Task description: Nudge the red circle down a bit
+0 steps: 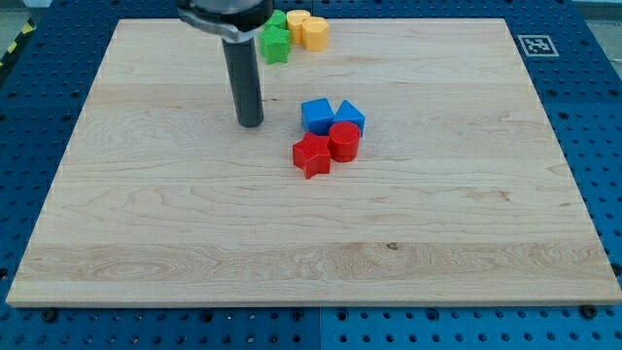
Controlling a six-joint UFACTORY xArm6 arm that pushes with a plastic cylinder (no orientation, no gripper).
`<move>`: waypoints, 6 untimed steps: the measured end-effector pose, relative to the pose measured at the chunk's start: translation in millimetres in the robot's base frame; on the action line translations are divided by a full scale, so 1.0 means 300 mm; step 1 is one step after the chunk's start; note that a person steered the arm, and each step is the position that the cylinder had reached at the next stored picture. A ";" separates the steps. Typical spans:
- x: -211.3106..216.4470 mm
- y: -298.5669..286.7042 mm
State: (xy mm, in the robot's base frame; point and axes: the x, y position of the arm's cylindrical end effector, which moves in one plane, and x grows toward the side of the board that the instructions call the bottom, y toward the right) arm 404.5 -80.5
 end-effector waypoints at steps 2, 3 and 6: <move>0.010 0.170; 0.010 0.243; 0.010 0.379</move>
